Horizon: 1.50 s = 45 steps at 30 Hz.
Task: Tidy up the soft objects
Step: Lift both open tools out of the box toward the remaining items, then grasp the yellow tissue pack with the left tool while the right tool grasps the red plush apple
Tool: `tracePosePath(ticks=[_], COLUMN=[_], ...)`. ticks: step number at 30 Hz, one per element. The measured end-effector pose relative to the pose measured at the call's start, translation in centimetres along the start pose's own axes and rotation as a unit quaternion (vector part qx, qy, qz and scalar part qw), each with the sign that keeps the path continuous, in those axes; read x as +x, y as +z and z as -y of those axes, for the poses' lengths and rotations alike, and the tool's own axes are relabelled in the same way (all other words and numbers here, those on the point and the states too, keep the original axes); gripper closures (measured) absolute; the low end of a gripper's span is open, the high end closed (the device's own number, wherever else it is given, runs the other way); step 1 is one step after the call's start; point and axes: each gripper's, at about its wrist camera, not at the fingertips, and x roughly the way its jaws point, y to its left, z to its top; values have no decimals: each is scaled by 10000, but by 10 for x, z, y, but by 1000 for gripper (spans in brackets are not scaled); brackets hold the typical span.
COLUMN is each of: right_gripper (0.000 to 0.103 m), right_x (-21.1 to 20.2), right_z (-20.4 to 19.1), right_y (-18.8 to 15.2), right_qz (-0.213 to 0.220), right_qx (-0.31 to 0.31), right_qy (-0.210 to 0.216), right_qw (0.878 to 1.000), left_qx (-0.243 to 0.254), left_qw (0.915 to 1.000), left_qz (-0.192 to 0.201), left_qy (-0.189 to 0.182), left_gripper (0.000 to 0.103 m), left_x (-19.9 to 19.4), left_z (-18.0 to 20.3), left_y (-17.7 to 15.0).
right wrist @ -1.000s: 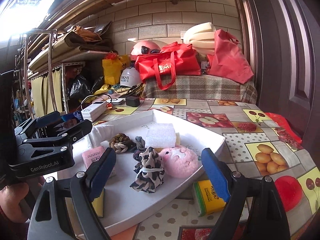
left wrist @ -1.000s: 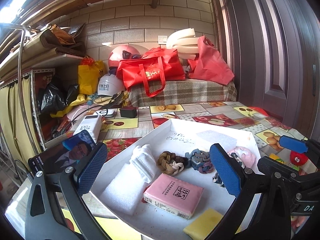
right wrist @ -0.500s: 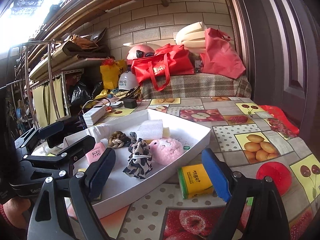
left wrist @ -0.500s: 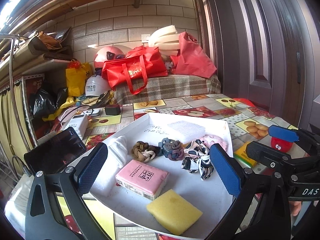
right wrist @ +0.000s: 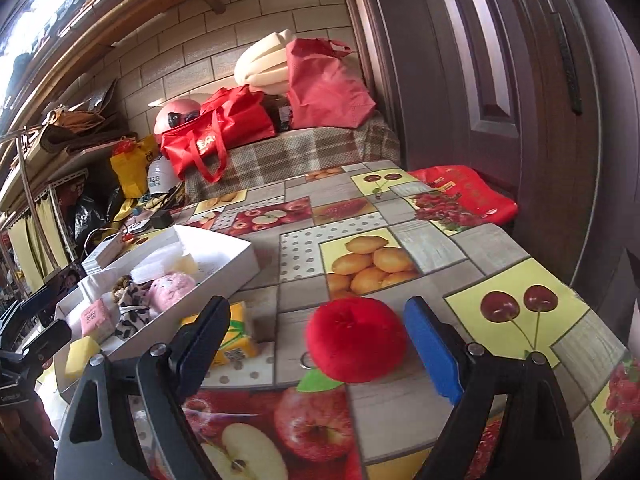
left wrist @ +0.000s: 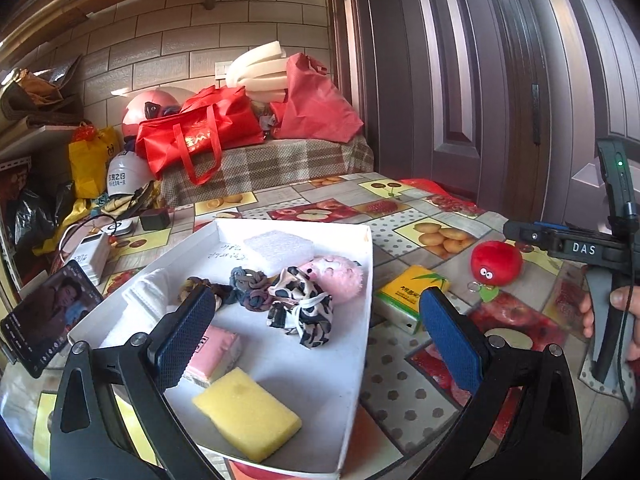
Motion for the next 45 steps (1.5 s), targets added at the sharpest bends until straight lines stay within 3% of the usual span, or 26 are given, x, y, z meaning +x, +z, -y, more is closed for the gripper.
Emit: tracePosePath(ticks=[5,8,10,16,28,36,39,40,45], right_gripper=[14,14,14,14,14,14,14,14,14], right_x=[5,4,2,-5,1,0,0,0,0], right_z=[40,52,52,48,75,76,76,76,76], right_y=[9,9,9,10,10,10,10,10,10], right_qz=[29,15,67,261,164,185,182,182,183], right_qx=[168,424,431,313,1062,1074,1083,1084,1091], right_qy=[-446,-396,-354,-289,-2,-2,-4,-1,5], right_qw=[9989,9983,9984,9988,9942,9940,9939,9939,9939], left_qx=[105,92,13,-316,-9,60,-89,-78,471], left_qw=[9971,9903,9867,9811,9789,9669,9501,9483,9747], left_qz=[-290,-665,-875,-1225,-1778,-2018,-2181,-2178,-1249], left_qy=[-691,-1214,-1372,-1466,-1008,-1560,-2227,-2306,-1793], left_gripper=[0,0,1,1,1,1,1,1,1], left_x=[16,37,52,88,123,117,107,102,70], left_z=[37,58,67,73,94,116,130,135,128], left_y=[6,10,13,22,22,15,9,8,24])
